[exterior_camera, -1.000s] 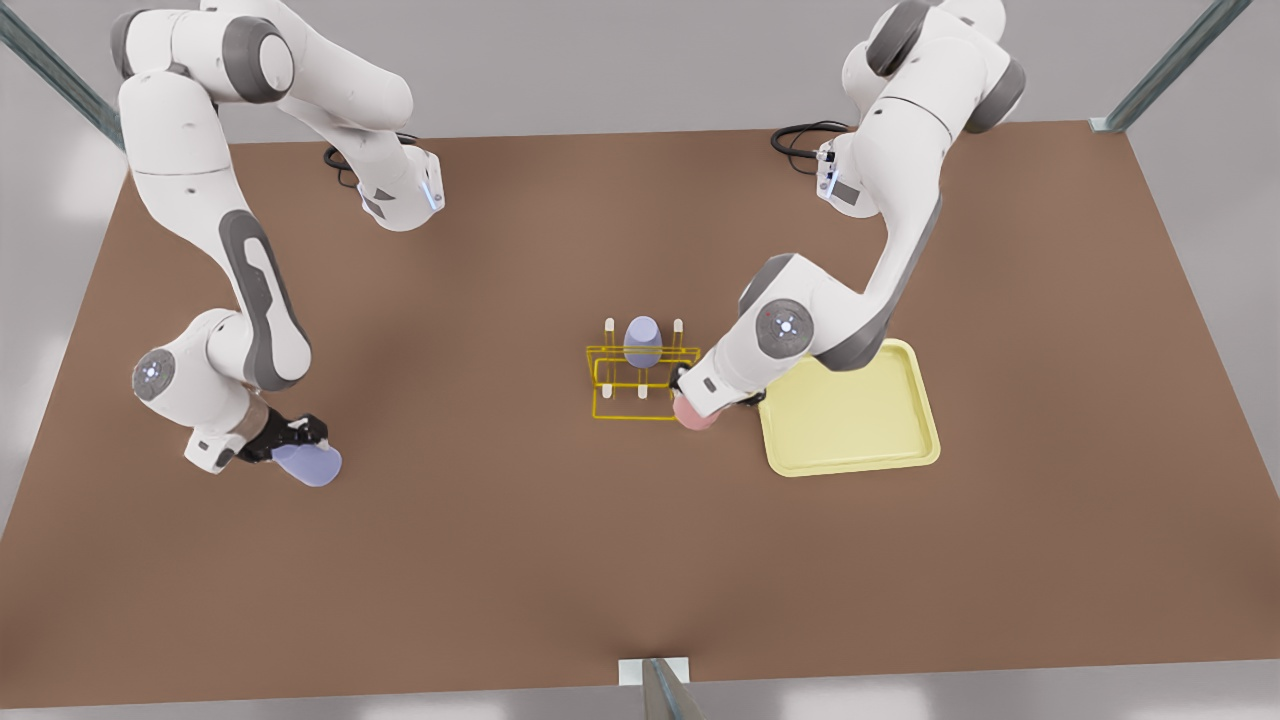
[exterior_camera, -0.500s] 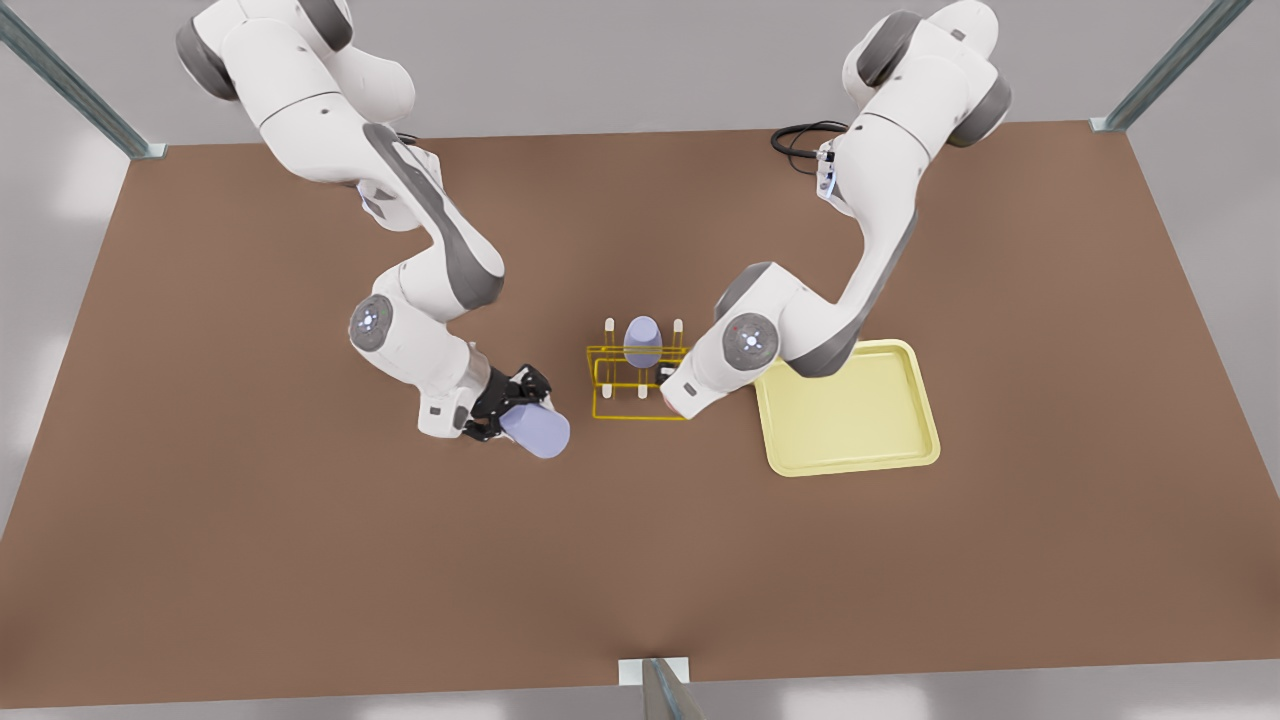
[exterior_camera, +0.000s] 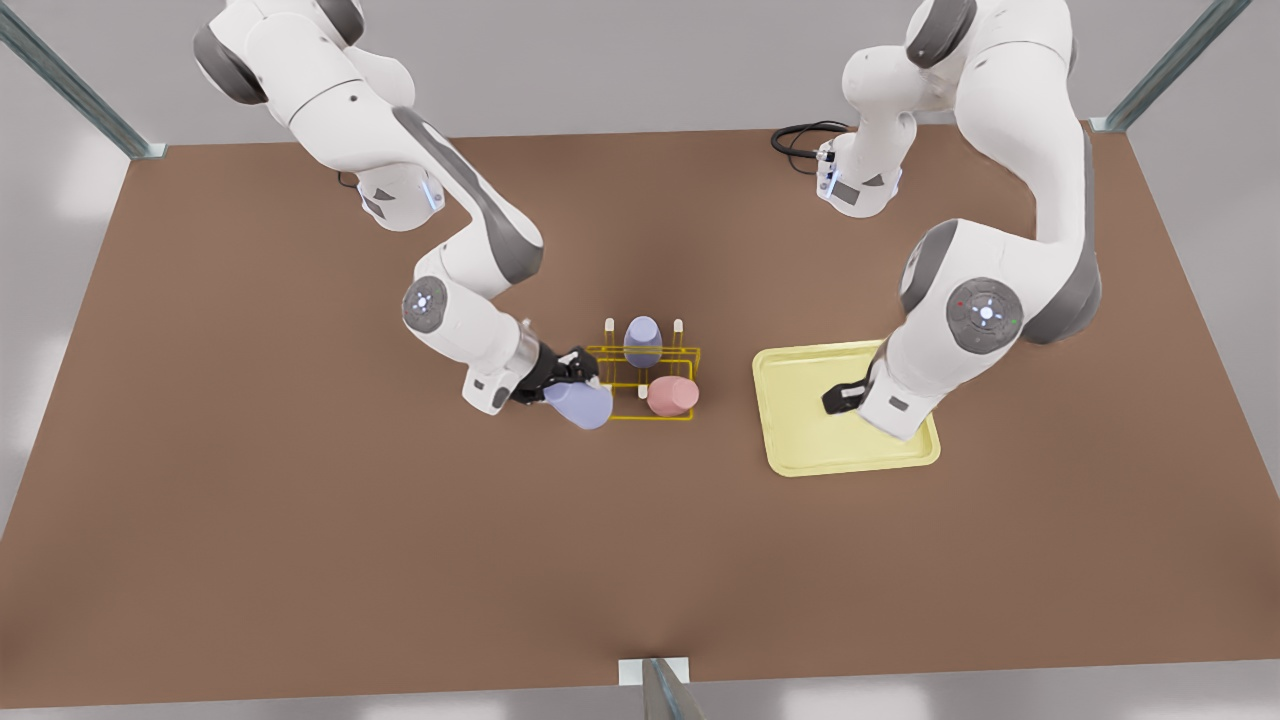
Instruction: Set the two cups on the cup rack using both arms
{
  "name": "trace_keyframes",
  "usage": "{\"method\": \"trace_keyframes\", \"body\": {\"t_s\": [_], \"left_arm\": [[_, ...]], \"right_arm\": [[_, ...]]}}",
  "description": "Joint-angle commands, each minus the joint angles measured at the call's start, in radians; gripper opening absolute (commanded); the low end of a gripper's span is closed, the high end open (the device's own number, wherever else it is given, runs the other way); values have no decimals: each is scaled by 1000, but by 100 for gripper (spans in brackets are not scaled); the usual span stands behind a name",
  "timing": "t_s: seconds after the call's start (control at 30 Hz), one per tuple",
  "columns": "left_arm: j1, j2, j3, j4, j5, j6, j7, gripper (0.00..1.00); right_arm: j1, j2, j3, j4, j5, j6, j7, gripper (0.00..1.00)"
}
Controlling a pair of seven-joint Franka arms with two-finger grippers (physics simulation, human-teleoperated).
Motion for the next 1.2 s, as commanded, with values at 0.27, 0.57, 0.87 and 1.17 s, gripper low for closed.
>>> {"method": "trace_keyframes", "body": {"t_s": [0.27, 0.57, 0.87, 1.17], "left_arm": [[11, -66, 35, -61, 30, -246, 475, 100], [9, -66, 35, -62, 29, -260, 475, 100], [8, -63, 35, -64, 30, -260, 475, 100], [5, -64, 32, -62, 30, -258, 475, 100]], "right_arm": [[25, 40, 0, 14, -10, -83, 304, 85], [39, 83, 0, 37, -13, -81, 304, 85], [59, 139, -1, 77, -19, -81, 314, 100], [19, 76, -238, 301, -424, -440, 306, 100]]}}
